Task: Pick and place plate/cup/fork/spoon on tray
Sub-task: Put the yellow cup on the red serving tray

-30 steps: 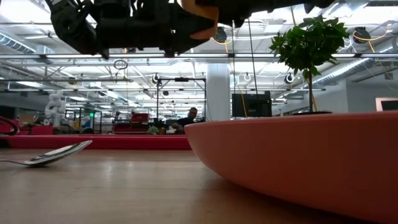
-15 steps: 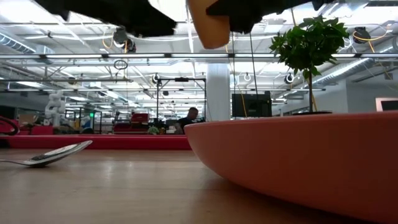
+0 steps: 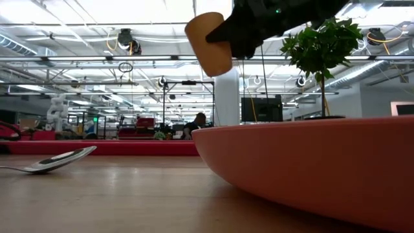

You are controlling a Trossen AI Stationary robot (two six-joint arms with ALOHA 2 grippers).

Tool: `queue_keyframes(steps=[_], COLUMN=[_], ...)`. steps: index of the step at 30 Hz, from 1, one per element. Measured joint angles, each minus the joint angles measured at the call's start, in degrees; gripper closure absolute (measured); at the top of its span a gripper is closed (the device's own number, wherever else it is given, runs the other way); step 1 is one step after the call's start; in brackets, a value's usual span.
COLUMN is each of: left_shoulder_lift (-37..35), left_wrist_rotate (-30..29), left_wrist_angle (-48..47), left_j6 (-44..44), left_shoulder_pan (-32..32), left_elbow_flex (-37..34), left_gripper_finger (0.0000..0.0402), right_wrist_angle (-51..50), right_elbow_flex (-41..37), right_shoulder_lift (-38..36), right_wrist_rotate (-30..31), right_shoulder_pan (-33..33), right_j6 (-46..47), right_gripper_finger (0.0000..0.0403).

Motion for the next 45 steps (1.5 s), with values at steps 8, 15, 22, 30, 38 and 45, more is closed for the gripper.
queue_keyframes(steps=[8,15,22,30,38,45], left_shoulder_lift=[12.47,17.42,17.69,17.67,17.67,16.39], left_wrist_rotate=[-3.21,-2.62,0.46,2.18,4.64,5.07], left_wrist_angle=[-15.32,-19.02,-18.99,-19.5,-22.81,-31.84], left_j6=[3.95,6.18,8.39,10.16,10.0,6.43], left_shoulder_pan=[0.26,2.08,3.78,5.71,6.72,7.63], left_elbow_flex=[11.97,16.6,16.82,16.82,16.83,16.84], left_gripper_finger=[0.0137,0.0163,0.0233,0.0338,0.039,0.0394], right_wrist_angle=[3.45,3.35,3.05,3.09,4.55,1.98], right_elbow_flex=[0.0,0.0,0.0,0.0,0.0,0.0], right_shoulder_lift=[1.76,1.74,1.74,1.74,0.77,-2.65], right_wrist_rotate=[-4.4,-4.34,-4.34,-4.21,-3.78,-4.29], right_shoulder_pan=[-0.3,-0.32,-0.28,-0.28,-0.28,-0.17], right_j6=[1.09,1.07,1.05,0.57,-1.16,-1.5], right_gripper_finger=[0.0083,0.0083,0.0083,0.0083,0.0054,0.0032])
